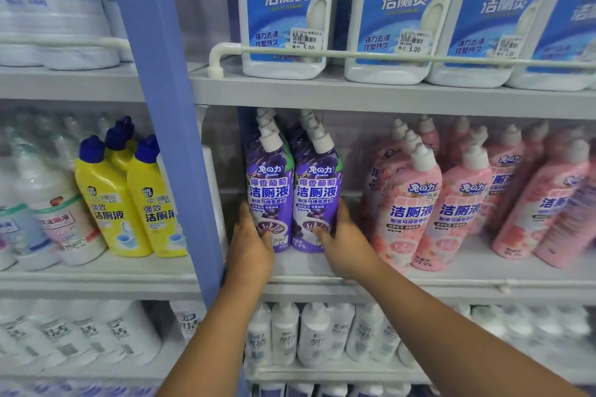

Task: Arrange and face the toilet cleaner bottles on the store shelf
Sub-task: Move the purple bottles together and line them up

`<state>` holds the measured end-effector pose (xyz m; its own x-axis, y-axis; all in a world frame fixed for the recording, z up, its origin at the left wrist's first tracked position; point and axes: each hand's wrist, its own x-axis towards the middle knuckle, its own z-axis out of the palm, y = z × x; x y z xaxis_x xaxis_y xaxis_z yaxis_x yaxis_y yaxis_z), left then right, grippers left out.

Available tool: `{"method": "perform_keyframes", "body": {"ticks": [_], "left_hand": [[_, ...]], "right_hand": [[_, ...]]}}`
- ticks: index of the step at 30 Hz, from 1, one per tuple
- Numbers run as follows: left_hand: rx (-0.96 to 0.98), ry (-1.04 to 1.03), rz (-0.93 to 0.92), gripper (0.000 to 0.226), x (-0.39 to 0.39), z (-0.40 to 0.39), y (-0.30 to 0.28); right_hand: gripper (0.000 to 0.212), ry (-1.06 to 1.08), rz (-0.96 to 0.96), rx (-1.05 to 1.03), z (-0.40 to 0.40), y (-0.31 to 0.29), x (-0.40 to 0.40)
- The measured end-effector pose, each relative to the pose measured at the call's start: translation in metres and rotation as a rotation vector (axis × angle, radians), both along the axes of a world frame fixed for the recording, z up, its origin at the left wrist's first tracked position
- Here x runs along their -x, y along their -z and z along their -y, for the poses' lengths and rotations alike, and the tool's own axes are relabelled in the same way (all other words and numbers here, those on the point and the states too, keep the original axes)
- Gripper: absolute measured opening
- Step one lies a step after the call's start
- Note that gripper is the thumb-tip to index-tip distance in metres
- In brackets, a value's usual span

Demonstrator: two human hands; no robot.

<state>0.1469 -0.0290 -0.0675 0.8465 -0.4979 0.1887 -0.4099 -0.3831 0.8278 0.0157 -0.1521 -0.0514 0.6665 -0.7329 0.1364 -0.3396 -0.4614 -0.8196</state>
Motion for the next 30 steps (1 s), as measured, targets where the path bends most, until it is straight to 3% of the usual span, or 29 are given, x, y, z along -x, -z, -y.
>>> {"method": "perform_keyframes", "body": {"ticks": [3, 6, 10, 14, 18, 23, 26, 30], "left_hand": [[-0.069, -0.002, 0.028, 0.089, 0.012, -0.005, 0.001], [-0.26, 0.02, 0.082, 0.097, 0.025, -0.012, 0.004], [-0.56, 0.041, 0.285, 0.078, 0.053, -0.025, 0.001], [-0.662, 0.132, 0.419, 0.069, 0.102, -0.028, 0.0], [-0.643, 0.165, 0.469, 0.065, 0.174, -0.018, -0.004], [-0.502, 0.214, 0.484, 0.064, 0.281, 0.015, -0.004], [-0.471, 0.266, 0.458, 0.062, 0.339, 0.045, -0.004], [-0.435, 0.362, 0.455, 0.065, 0.404, 0.091, -0.01]], "right_hand": [[0.059, 0.027, -0.045, 0.05, -0.006, 0.0, 0.006], [0.051, 0.013, -0.154, 0.098, -0.013, 0.004, 0.016], [0.059, -0.076, -0.211, 0.211, -0.028, 0.006, 0.049], [0.061, -0.139, -0.266, 0.416, -0.034, 0.025, 0.107], [0.079, -0.086, -0.332, 0.456, -0.027, 0.034, 0.191], [0.082, 0.034, -0.35, 0.456, 0.006, 0.024, 0.306], [0.07, 0.075, -0.385, 0.426, 0.028, 0.017, 0.367], [0.07, 0.152, -0.411, 0.392, 0.066, 0.005, 0.43]]}}
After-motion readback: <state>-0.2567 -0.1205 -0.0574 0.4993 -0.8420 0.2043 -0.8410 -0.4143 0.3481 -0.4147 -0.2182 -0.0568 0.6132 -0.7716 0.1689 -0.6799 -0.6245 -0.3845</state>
